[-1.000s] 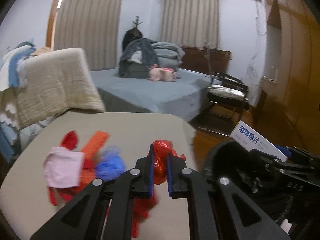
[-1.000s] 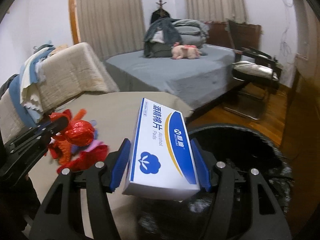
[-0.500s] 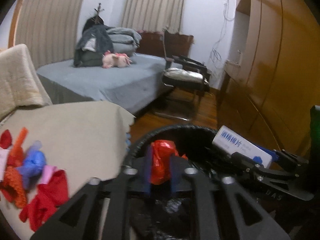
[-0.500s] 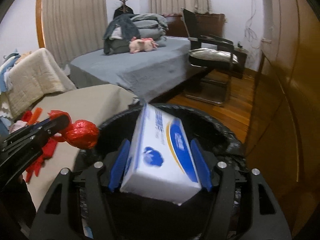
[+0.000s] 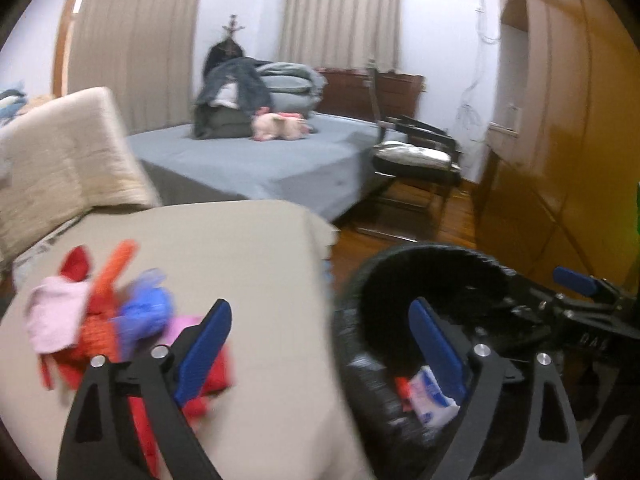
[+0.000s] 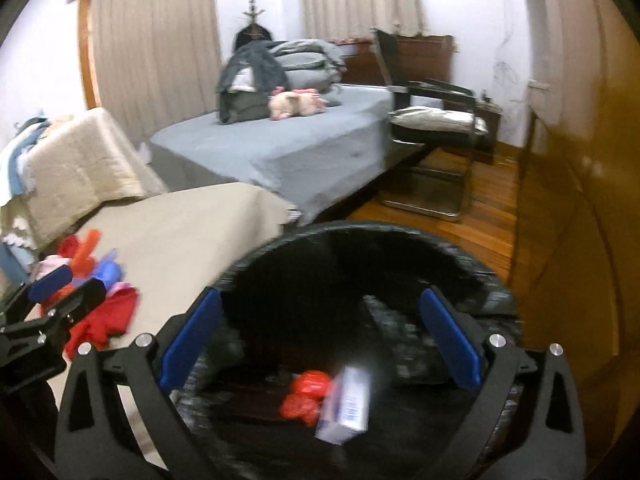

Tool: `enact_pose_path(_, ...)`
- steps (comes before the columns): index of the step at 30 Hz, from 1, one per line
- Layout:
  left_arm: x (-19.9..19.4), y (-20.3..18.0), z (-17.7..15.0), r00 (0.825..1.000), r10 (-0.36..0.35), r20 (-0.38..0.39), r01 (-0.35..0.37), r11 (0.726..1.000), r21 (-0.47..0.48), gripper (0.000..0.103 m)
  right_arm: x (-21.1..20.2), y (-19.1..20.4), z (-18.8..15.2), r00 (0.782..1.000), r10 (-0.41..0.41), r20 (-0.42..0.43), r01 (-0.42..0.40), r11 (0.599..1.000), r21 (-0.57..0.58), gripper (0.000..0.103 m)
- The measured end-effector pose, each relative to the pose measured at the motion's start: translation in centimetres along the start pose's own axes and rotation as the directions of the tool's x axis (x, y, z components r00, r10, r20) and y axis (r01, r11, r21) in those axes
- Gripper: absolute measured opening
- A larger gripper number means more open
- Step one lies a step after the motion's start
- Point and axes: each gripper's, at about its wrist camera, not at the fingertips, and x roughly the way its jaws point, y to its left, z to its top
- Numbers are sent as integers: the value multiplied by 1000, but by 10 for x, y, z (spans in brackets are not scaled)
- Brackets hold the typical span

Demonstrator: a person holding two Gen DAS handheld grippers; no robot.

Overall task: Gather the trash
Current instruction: 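Release the box and red bag into the black bin with both grippers, then grasp the red glove with the right gripper and lift it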

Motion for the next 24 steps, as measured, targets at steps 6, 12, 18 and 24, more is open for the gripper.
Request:
enact_pose_path(6,-30,62,-14,988,153,14,-152,988,-36,90,11,69,7,991,132,-7,-132,988,-74,97)
enact_pose_path(12,-46,111,-28,966,258,-2,-257,962,-88,90,30,130,0,972,228,-53,-233,966,-116,97)
enact_pose_path(18,-49,143,-42,950,310,-26,-311,942,-125,90,54,172,-17,962,256,-95,-268,953,-143,97)
enact_pose_path(24,-45,165,-55,941,334,-56,-338,930,-146,90,78,202,-32,954,265,-142,-288,941,-180,97)
